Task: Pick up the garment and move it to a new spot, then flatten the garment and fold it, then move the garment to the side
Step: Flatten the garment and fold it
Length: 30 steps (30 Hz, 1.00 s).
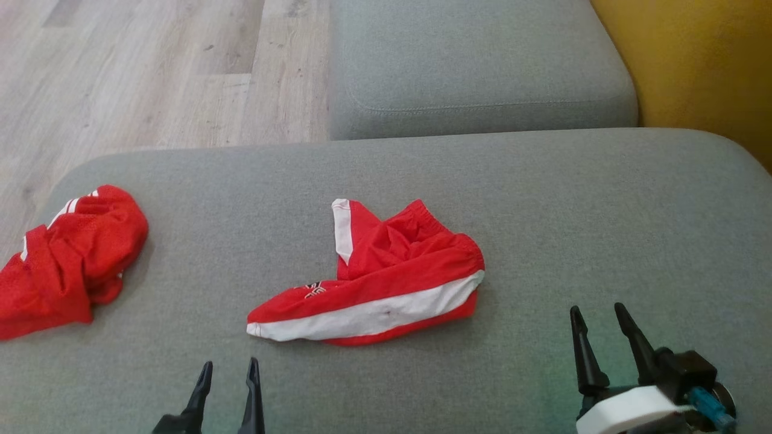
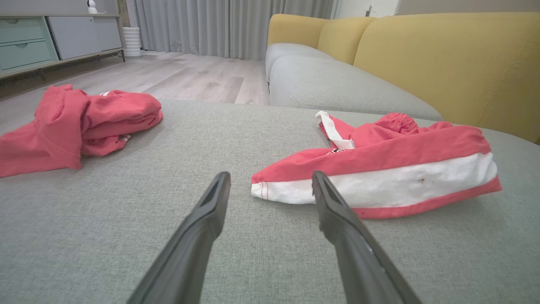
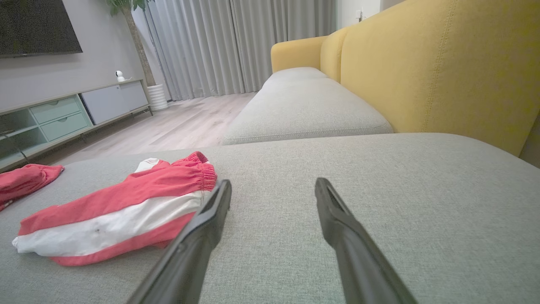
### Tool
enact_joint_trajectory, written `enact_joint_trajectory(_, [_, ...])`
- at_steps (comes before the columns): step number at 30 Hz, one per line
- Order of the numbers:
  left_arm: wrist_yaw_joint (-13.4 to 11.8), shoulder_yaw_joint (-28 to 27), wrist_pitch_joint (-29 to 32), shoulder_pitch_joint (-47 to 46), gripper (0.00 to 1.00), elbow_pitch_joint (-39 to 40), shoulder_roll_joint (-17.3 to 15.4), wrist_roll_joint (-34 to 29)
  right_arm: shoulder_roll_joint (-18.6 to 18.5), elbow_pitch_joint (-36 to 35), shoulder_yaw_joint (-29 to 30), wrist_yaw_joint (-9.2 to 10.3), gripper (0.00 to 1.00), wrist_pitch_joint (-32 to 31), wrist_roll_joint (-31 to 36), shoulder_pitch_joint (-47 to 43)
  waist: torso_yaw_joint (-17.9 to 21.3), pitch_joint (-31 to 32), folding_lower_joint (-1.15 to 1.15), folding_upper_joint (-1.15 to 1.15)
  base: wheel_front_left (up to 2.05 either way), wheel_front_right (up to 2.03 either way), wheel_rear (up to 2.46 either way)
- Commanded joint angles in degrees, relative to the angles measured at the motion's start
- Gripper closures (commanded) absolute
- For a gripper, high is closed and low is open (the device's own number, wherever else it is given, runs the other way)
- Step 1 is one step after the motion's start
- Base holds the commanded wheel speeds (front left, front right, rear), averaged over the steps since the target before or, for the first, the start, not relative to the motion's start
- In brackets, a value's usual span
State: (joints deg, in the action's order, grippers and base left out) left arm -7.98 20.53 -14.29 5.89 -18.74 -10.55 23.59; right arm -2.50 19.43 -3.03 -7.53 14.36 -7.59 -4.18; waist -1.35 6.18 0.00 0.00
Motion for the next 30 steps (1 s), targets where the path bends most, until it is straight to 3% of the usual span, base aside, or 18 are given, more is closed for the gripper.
enact_joint_trajectory(1, [0.4, -2.1, -0.7, -2.8, 0.0, 1.1, -0.1, -0.5, -0.4, -1.3, -1.3, 0.04, 0.0, 0.6, -0.3, 2.2, -0.2, -0.1, 0.0, 0.0, 0.0, 0.0, 0.0])
enact_joint_trajectory(9, [0.9, -0.9, -0.7, -3.7, 0.0, 1.1, 0.0, -1.7, -0.4, 2.1, -2.2, 0.04, 0.0, 0.6, 1.4, 4.9, -2.7, -1.4, 0.0, 0.0, 0.0, 0.0, 0.0])
enact_joint_trajectory(22, [1.1, 1.5, -0.5, -4.7, 0.0, 1.6, 0.2, -3.2, -0.7, 19.0, -7.4, 0.04, 0.0, -8.6, 0.1, 20.0, -8.5, -4.4, 0.0, 0.0, 0.0, 0.0, 0.0])
enact_joint_trajectory(30, [0.9, 1.9, -0.4, -4.9, 0.0, 1.8, 0.0, -3.2, -2.9, 25.1, -9.4, 0.04, 0.0, -8.8, -3.1, 24.2, -10.0, -5.4, 0.0, 0.0, 0.0, 0.0, 0.0])
